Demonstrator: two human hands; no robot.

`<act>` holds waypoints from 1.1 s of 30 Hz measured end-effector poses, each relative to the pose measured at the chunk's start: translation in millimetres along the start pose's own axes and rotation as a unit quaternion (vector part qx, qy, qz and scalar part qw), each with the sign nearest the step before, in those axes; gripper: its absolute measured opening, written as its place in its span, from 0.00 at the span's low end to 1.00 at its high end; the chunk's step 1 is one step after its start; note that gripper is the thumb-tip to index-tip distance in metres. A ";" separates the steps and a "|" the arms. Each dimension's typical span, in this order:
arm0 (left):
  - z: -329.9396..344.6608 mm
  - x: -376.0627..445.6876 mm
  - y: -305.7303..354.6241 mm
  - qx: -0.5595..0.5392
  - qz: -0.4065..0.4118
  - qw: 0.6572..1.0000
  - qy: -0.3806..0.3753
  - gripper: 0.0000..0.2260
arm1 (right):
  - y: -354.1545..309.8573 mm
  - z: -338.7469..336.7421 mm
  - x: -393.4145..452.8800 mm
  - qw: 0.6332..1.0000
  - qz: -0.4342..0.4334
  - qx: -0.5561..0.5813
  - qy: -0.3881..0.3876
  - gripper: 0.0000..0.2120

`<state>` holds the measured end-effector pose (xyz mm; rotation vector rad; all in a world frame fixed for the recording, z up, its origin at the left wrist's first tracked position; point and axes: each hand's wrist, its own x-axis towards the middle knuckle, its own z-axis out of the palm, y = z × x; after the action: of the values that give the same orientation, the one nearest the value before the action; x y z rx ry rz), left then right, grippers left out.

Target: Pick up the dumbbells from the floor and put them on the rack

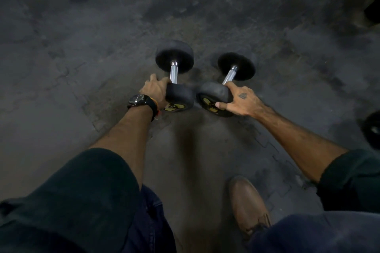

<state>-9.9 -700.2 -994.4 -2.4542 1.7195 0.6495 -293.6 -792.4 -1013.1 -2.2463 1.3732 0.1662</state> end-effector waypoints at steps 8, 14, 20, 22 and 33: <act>-8.3 7.6 12.9 0.037 0.055 0.997 -0.033 0.29 | 19.3 -4.7 -16.1 0.995 0.038 0.092 -0.024 0.35; -15.6 10.4 28.5 0.014 0.086 0.996 -0.017 0.31 | 50.9 -6.6 -18.8 0.991 0.040 0.121 0.036 0.31; -15.8 10.7 39.3 0.036 0.108 0.993 -0.006 0.32 | 45.1 -28.8 -15.3 0.993 0.088 -0.056 -0.060 0.34; -13.8 12.0 39.1 0.006 0.115 0.993 -0.008 0.33 | 10.5 -37.4 -8.7 0.991 0.044 -0.122 0.010 0.42; -16.1 15.0 47.9 0.032 0.085 0.995 -0.050 0.35 | -54.5 15.5 42.5 0.990 -0.110 0.076 -0.043 0.36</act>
<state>-44.6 -735.9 -976.9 -2.2105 1.8940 0.7090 -223.8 -799.2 -1022.4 -2.2148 1.0482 0.0787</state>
